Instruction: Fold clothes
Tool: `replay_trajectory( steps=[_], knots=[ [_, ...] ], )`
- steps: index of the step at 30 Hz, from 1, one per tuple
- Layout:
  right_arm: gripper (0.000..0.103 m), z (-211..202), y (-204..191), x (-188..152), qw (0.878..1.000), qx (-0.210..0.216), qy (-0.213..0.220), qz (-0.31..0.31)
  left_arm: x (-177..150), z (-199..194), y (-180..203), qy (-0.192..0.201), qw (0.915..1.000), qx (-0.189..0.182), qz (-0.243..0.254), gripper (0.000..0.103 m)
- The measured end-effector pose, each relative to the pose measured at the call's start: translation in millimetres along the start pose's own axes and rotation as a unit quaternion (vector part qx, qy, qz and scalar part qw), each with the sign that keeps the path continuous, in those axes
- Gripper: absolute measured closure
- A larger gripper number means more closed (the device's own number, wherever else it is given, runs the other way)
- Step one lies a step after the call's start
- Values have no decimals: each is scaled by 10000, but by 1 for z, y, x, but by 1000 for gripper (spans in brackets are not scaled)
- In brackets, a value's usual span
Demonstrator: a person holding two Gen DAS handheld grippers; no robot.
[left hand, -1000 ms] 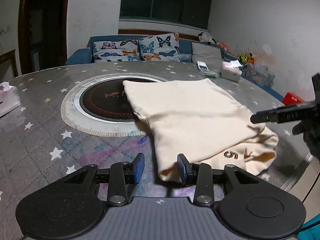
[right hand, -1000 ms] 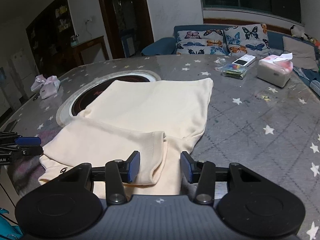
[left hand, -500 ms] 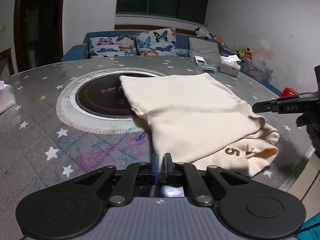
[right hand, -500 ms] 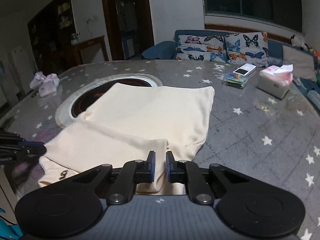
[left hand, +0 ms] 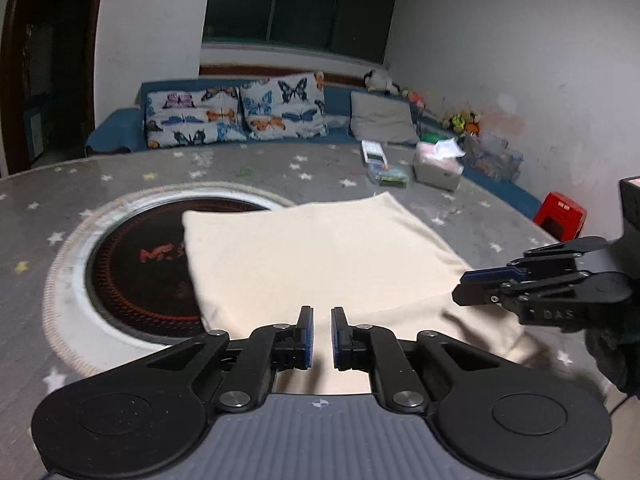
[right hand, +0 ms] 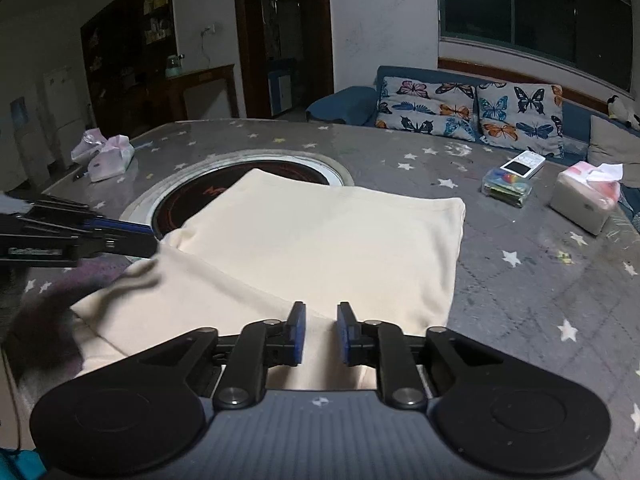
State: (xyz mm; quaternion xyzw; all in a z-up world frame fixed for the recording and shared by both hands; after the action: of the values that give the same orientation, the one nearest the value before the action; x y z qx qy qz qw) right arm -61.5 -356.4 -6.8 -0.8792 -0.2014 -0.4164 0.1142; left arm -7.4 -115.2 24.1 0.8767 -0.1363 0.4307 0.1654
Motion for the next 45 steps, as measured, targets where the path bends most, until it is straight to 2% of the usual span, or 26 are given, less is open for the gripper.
replay_trajectory(
  steps=[3,7,17,19,24,26,28,29,32,36,41,45],
  knots=[
    [86,7,6,-5,9999,-15,-87,77,-3,19,-8,-199,9997,150,-31,92],
    [85,1,8,-7,9999,-17,-137,30,-6,24,-18,-277,9993,177,-155,88],
    [79,-10,-4,-18,9994,-12,-238,-265,-5,20,-15,-271,9992,282,-114,84],
    [72,-12,-6,-20,9992,-6,-261,-318,-6,16,-13,-241,9992,314,-39,79],
    [71,-16,-13,-25,9985,9,-318,-450,-10,1,-8,-184,9992,320,124,75],
    [71,-20,-14,-25,9984,9,-297,-482,-14,-9,-5,-172,9990,309,262,69],
    [69,-25,-15,-25,9984,8,-266,-508,-20,-23,-1,-154,9983,270,488,59],
    [69,-28,-16,-24,9983,8,-250,-521,-24,-31,1,-142,9976,237,639,59],
    [64,-36,-17,-25,9979,-9,-245,-591,-37,-54,8,-106,9938,138,1095,55],
    [61,-47,-17,-27,9970,-63,-314,-710,-61,-74,24,-130,9817,-88,1897,54],
    [57,-58,-17,-32,9960,-111,-375,-806,-81,-70,40,-221,9693,-267,2434,53],
    [53,-66,-19,-35,9951,-145,-408,-892,-90,-61,55,-101,9566,-300,2898,53]
  ],
)
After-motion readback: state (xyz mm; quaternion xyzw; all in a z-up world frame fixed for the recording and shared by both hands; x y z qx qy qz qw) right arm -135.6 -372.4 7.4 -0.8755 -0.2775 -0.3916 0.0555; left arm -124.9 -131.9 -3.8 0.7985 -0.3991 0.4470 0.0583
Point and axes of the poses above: each gripper's, at about its wrist camera, not at the fingertips, and z roughly the way its jaws point, y to its right, x to its top, the point moved 3 cm from there along z, roughly the way its jaws point, and after that the axes turned 2 degrees about -z, right-handed, at the moved point
